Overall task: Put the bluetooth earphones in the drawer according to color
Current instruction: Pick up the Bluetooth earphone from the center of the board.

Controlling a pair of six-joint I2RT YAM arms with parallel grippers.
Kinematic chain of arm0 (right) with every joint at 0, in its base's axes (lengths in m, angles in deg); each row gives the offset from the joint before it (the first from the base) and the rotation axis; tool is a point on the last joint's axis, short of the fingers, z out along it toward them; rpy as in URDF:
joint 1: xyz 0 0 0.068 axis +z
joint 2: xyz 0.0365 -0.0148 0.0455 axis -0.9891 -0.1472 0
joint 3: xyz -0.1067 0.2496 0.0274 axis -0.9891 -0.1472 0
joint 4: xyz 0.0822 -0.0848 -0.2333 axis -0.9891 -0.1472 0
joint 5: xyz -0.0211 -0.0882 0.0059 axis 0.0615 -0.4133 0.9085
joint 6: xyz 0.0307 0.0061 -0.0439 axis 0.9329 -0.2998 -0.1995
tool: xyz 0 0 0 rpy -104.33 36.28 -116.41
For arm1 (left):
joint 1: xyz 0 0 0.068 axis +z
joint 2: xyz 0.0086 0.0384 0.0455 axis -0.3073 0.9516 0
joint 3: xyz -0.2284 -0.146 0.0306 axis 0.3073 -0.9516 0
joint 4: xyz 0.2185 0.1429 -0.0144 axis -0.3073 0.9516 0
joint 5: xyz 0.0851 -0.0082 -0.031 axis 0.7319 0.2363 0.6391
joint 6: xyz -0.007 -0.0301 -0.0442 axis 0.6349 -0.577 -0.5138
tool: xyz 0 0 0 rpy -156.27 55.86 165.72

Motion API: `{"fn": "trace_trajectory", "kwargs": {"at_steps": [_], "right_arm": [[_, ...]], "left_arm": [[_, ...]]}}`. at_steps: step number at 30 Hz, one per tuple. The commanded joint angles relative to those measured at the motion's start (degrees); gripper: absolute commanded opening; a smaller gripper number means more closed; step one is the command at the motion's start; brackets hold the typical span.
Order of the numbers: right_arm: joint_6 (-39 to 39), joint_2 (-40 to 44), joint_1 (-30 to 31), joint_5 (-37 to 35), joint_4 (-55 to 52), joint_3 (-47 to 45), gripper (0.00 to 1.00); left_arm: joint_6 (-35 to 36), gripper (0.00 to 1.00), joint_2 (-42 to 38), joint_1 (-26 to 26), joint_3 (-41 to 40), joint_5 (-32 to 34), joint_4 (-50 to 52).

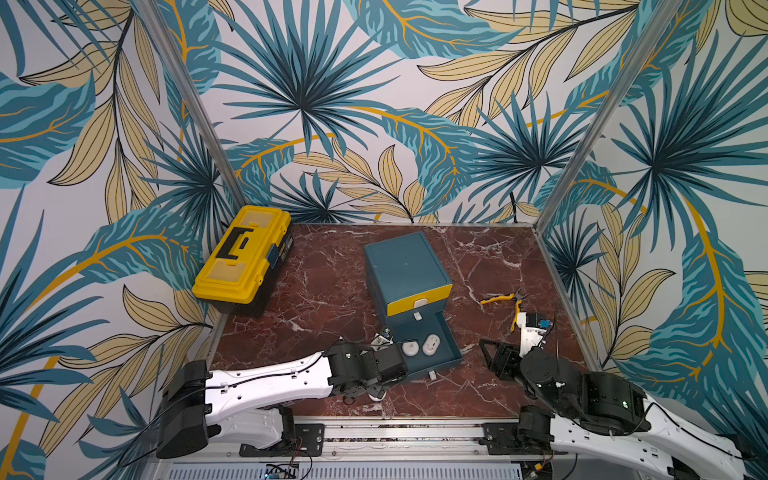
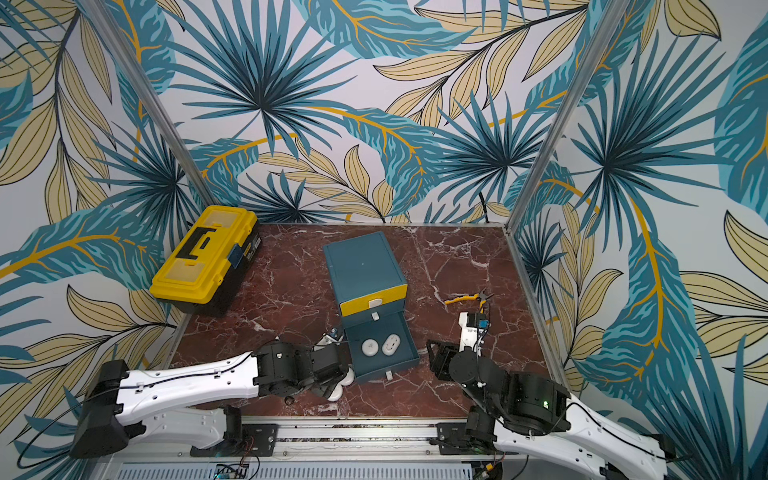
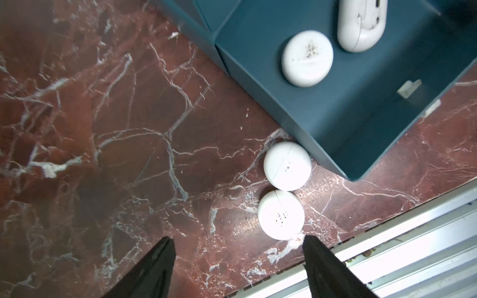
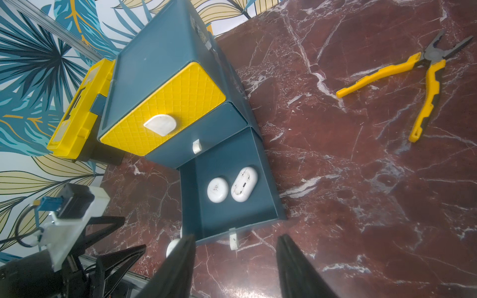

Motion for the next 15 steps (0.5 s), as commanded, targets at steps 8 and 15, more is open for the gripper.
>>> {"fn": "trace_trajectory", "kwargs": {"at_steps": [8,15], "right_arm": [[1.32,2.14,0.18,0.53,-0.05,-0.99,0.56],[1.03,1.8,0.16,0.62,-0.14,-0.72,0.56]], "left_arm": [[-0.71,0.85,7.53,0.2,-5.12,-11.4,-11.07],[-2.0,0.85,9.47,1.63,-7.42,-12.23,-10.22]]}}
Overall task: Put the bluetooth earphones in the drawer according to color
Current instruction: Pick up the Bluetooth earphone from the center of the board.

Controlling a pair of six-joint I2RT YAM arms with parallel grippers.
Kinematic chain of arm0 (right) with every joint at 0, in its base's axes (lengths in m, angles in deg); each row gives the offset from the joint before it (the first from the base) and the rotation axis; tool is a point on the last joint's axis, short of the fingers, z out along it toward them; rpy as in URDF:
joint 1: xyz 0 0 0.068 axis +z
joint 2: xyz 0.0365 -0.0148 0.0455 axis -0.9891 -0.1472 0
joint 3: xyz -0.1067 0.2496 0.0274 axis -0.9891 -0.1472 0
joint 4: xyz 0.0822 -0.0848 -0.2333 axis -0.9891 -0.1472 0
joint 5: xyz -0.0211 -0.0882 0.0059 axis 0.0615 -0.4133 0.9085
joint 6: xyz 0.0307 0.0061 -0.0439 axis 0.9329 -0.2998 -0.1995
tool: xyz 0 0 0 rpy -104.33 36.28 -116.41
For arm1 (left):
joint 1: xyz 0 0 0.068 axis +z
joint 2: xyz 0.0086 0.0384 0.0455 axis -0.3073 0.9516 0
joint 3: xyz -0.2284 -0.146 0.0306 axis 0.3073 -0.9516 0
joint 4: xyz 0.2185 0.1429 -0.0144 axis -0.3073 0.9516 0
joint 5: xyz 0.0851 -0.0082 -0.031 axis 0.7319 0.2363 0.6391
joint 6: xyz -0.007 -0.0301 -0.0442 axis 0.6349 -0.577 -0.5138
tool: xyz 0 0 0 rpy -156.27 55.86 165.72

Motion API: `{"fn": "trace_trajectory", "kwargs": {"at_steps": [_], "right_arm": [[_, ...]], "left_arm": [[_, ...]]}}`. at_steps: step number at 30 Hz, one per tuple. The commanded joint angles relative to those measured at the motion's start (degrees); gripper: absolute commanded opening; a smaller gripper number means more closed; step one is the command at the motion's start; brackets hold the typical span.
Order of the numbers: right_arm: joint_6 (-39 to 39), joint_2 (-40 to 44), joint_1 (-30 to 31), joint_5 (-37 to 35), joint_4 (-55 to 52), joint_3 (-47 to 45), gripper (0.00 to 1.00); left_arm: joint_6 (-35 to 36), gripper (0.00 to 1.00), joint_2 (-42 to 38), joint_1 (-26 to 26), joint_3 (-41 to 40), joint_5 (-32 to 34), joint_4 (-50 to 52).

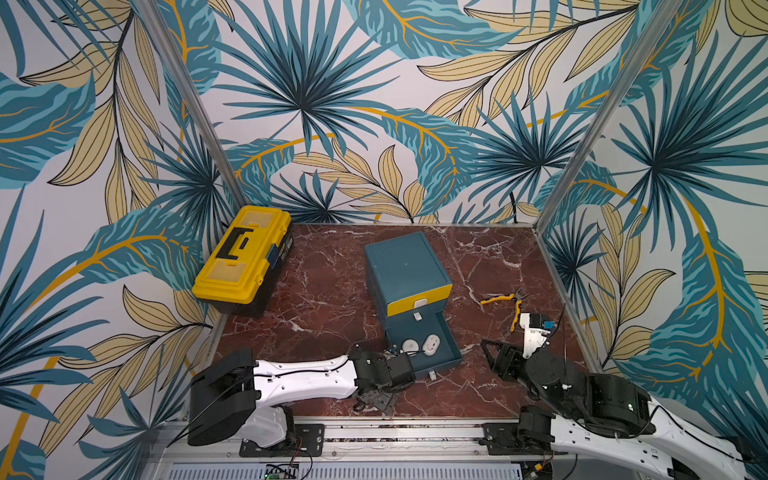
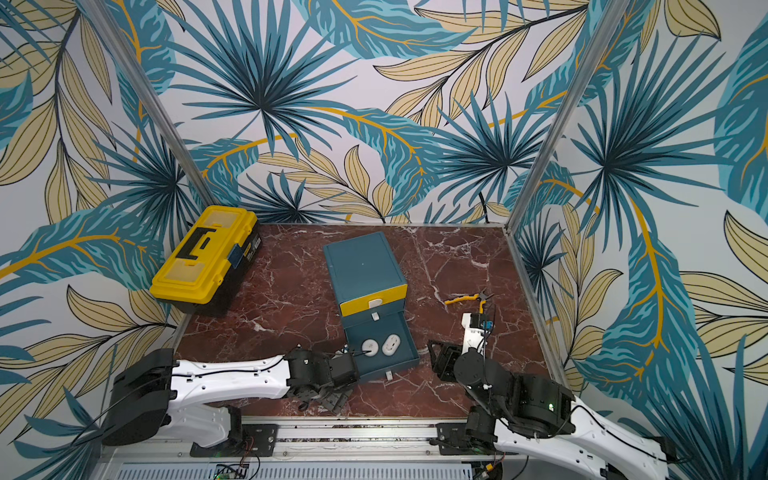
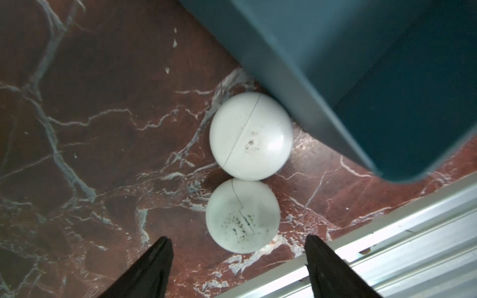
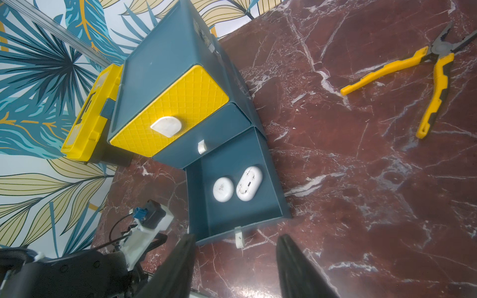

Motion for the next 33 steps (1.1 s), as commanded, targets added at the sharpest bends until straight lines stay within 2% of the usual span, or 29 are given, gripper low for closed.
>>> {"fn": "trace_trajectory", "kwargs": {"at_steps": [1,13,18,26,33], "right_arm": [[0.11,-0.1,0.16,0.03,-0.13,-0.69,0.56],[0.12,-0.15,0.16,-0.43,-0.18,-0.94,0.56],[0.12,-0.1,0.18,-0.45,-0.24,-0.93,0.56],[-0.24,-0.92,0.16,-0.65,-0.12,-0.57,0.56],[-0.5,-1.05,0.2,-0.83,-0.17,-0.36,0.56]], "left_arm": [[-0.88,0.85,-0.3,0.97,-1.68,-1.02,-0.96],[0.26,0.81,3.94,1.58,-2.71,-5.8,-7.68],[0.57,0.74,4.7,1.73,-2.64,-5.64,-6.93],[1.57,0.53,3.49,2.84,-2.58,-4.38,-4.28],[1.78,0.5,-1.35,2.8,-0.85,-2.63,1.33]]}}
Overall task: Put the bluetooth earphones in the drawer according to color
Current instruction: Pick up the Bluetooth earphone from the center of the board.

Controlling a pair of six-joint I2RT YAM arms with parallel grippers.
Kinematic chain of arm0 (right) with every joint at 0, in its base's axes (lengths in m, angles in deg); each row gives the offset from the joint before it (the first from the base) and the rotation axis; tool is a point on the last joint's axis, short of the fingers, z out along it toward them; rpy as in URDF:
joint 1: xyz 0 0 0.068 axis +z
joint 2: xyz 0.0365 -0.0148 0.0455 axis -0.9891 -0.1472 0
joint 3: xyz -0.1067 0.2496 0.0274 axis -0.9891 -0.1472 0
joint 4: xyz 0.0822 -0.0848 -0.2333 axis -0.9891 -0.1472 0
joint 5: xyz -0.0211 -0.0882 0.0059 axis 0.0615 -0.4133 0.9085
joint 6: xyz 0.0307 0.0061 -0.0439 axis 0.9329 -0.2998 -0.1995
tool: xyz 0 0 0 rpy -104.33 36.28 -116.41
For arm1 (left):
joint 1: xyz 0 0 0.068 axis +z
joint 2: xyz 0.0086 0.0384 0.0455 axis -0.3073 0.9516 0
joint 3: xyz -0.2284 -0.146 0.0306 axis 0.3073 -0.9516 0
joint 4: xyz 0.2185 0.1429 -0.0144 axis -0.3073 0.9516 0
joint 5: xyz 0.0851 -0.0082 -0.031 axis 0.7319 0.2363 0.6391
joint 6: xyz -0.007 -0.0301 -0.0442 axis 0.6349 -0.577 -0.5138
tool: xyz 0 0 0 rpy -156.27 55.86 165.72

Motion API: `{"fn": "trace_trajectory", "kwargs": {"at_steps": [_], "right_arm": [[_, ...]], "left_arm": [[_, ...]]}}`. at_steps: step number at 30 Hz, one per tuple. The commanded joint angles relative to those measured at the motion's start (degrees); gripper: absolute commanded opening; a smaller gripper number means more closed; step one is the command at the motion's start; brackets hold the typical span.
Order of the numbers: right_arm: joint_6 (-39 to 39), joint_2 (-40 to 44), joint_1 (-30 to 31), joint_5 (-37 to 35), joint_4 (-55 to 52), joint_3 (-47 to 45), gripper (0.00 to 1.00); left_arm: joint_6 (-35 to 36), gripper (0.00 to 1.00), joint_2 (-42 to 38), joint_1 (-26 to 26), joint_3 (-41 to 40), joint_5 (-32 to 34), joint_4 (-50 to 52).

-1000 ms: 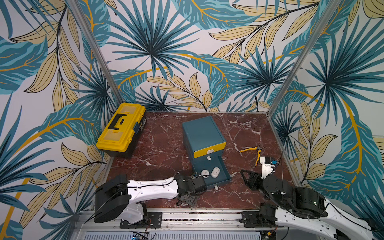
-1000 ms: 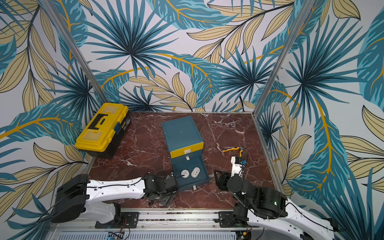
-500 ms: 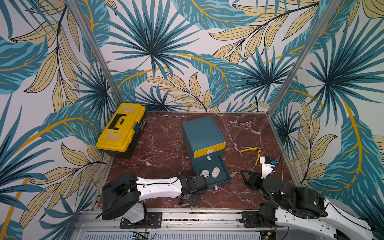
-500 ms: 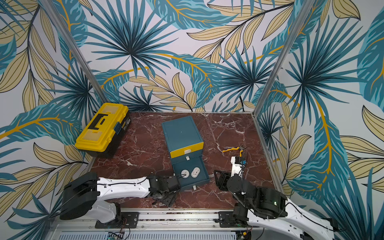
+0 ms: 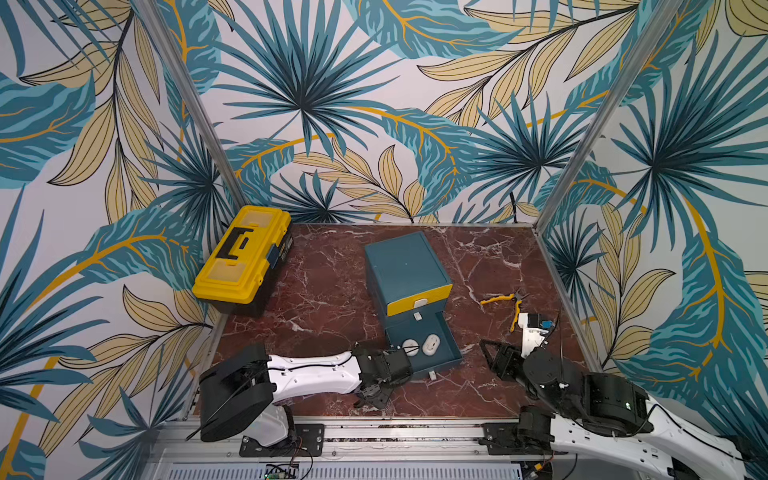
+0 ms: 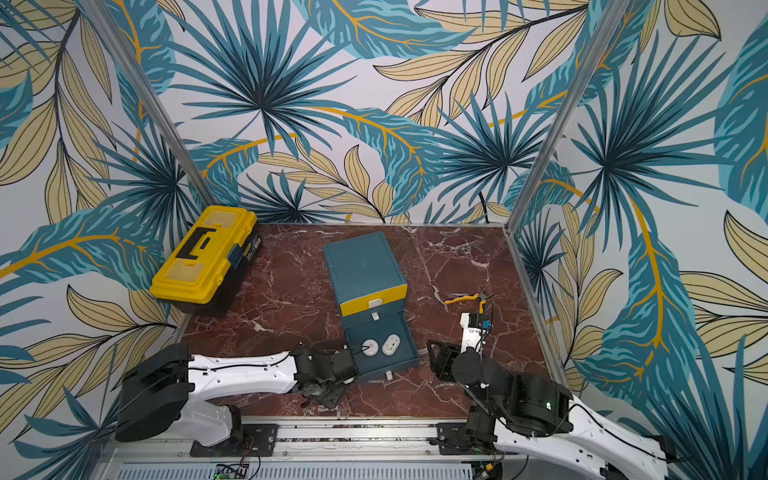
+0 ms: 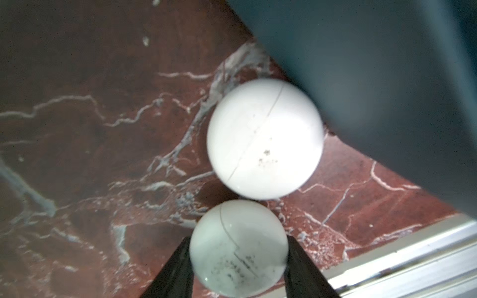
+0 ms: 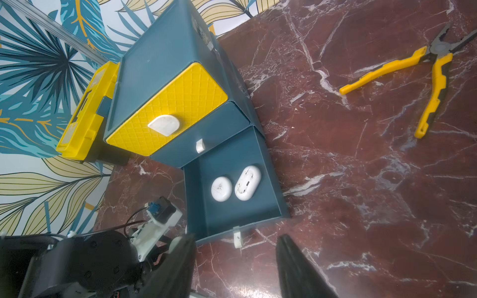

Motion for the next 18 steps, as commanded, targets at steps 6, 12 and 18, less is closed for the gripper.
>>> {"fn": "trace_trajectory", "kwargs": {"at_steps": [6,12,18], "right_arm": [[-0.55,-0.5,0.2,-0.77,-0.05,-0.14,0.56],[-0.73,-0.77,0.2,-0.94,0.17,-0.38,0.56],[-0.2,-0.35,0.16,-0.81,0.76,-1.51,0.56]], "left_arm": [[0.46,0.5,-8.17,-1.35,5.83,5.69,12.39],[2.83,0.51,-12.6,-3.78,13.45,10.04,13.92],[8.67,0.51,-8.22,-4.1,16.38,13.92,3.88]]}}
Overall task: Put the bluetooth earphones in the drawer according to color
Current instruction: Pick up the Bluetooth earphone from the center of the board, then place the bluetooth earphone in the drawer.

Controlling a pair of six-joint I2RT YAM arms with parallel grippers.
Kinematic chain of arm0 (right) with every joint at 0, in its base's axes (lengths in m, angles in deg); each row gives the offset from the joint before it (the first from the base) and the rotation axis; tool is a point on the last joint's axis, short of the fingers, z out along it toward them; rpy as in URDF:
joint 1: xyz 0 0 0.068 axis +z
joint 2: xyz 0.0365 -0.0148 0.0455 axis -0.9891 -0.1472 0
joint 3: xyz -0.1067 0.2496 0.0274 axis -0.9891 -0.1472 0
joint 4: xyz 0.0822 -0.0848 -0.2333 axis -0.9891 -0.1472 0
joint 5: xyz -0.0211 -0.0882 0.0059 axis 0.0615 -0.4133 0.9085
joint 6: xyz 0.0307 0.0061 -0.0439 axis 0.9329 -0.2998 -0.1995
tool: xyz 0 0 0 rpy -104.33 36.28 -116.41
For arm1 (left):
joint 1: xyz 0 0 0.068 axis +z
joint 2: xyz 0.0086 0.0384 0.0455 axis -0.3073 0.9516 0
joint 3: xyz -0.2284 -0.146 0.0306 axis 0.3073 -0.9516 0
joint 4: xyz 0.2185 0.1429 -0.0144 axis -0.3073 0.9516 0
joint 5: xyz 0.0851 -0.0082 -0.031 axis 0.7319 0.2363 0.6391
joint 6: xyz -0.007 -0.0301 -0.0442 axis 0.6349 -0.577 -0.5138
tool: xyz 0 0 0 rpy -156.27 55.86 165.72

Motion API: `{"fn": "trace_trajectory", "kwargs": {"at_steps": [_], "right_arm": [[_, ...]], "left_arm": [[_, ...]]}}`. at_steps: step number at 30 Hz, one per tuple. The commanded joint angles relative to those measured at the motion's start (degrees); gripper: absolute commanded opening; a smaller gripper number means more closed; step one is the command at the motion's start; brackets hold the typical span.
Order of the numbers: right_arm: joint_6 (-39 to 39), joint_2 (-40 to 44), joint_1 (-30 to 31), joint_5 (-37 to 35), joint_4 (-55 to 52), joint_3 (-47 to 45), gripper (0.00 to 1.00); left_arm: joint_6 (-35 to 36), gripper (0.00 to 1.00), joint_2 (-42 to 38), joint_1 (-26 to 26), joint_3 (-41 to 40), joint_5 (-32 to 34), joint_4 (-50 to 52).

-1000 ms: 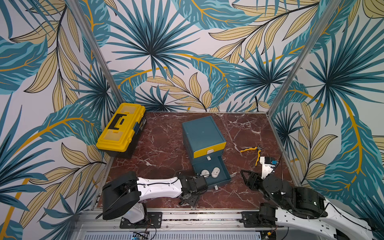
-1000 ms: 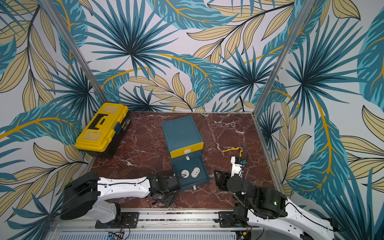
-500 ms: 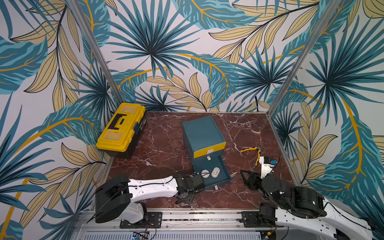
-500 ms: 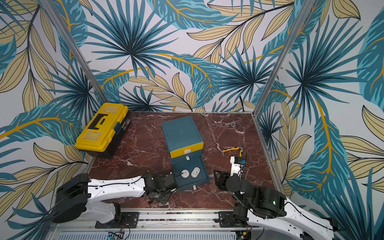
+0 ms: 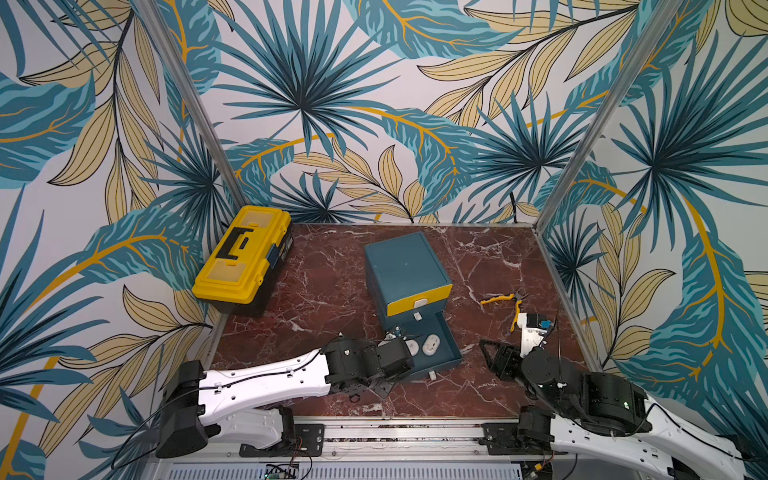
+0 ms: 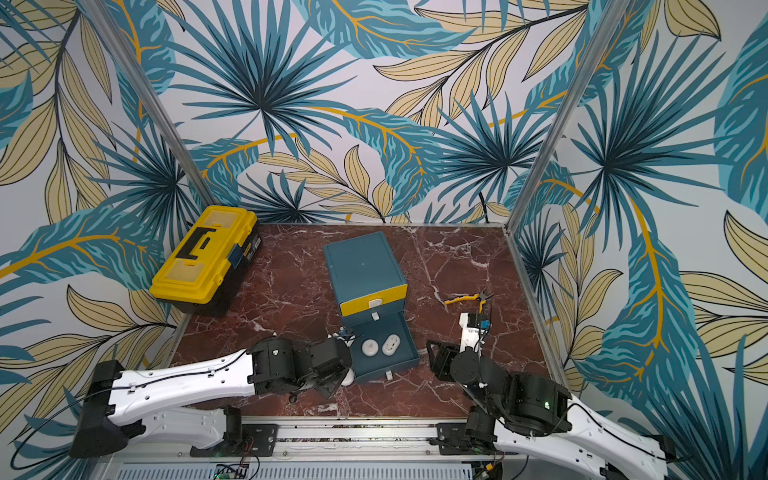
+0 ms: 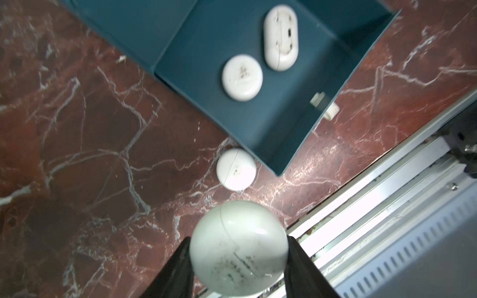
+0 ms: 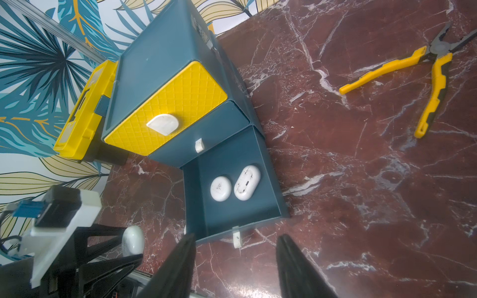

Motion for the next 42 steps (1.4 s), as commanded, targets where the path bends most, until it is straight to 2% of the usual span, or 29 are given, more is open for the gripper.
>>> {"fn": "trace_trajectory", "kwargs": {"at_steps": [1,6,10,18,22,36,42], "right_arm": [[-0.31,0.15,0.18,-0.72,0.54,-1.44,0.56],[-0.49,0.48,0.16,-0.72,0.54,-1.47,0.56],[-0.27,1.33,0.2,-0.49,0.54,-1.57,0.56],[-0.53,2.31,0.2,-0.93,0.45,-2.02,0.56],[-0.66,2.28,0.16,-1.29,0.33,-2.11,0.56],[-0.85,2.97,0.17,-1.75,0.03,-2.57,0.56],[-0.9,3.16,0.17,-1.85,-0.07,-2.66,0.56]], "left_arm": [[5.04,0.51,4.38,-0.16,3.77,3.9,-6.15],[10.15,0.56,13.95,0.98,8.5,2.13,-14.14],[12.69,0.56,21.69,2.96,12.95,0.21,-16.68],[14.51,0.56,31.06,6.22,17.21,-5.12,-18.7],[14.73,0.57,34.48,6.88,19.53,-5.63,-16.87],[13.94,0.59,35.13,8.06,20.18,-6.77,-7.16],[14.24,0.63,34.53,8.26,20.46,-6.1,-6.52]]}}
